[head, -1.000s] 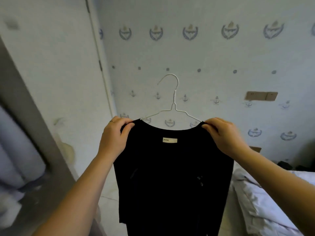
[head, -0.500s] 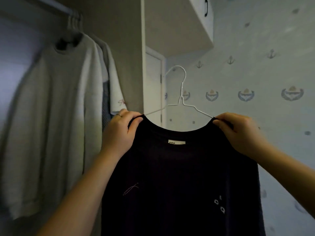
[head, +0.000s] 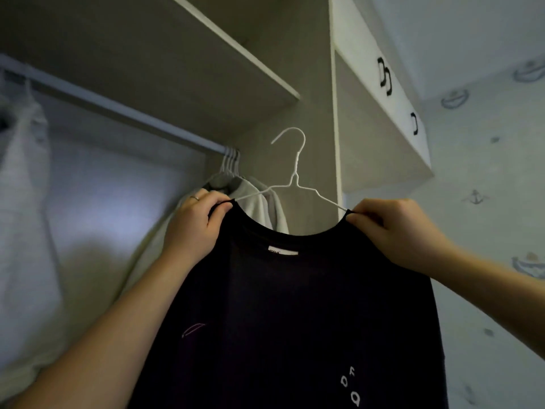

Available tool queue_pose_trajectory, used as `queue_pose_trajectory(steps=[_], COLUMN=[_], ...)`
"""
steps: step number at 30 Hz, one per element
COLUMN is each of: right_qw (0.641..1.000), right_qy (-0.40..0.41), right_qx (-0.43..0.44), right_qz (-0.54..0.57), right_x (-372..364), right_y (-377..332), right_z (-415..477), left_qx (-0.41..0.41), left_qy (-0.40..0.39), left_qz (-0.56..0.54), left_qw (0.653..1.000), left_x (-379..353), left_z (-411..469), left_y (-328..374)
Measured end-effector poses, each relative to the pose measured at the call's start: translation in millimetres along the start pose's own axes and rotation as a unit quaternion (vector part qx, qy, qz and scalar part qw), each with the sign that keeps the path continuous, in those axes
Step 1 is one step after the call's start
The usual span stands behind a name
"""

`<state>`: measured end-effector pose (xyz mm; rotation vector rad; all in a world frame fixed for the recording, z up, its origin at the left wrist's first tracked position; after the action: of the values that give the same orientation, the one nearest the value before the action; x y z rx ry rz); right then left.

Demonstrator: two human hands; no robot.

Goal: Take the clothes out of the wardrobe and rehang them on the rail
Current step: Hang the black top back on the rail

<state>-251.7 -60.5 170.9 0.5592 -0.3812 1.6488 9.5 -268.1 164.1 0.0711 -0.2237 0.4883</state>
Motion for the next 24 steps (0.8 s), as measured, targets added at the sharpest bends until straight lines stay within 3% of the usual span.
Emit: queue_pose_trajectory(steps=[12,18,24], right_qw=[0.992,0.984,0.984], right_qy=[0.011,0.003,-0.001], right_qx=[-0.018,-0.055,-0.063], right_qz=[0.124,0.169,0.169], right_x=[-63.0,-90.8,-113.7], right_y=[-65.3,-94.3,-130.6], right_z=[175.8,247.6,304.9], left_qx=[0.179,0.283,0.311], left_qy=[0.058,-0.065,-0.116], left_qz=[0.029,-0.037,-0.082], left_qw=[0.982,0.956,0.940], left_x=[26.4,17.0,9.8], left_z=[78.9,92.5,95.3], left_y=[-136.1,-186.3,-219.5])
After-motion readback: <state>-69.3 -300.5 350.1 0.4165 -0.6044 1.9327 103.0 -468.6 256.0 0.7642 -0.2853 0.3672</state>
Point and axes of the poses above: each hand's wrist, its own z-axis towards the middle knuckle, its own x-axis out of the back of the hand, y = z × x, the point moved 3 cm from there along z, towards the middle knuckle, and after that the axes turned 11 degrees about -y, right-handed, at the moved point
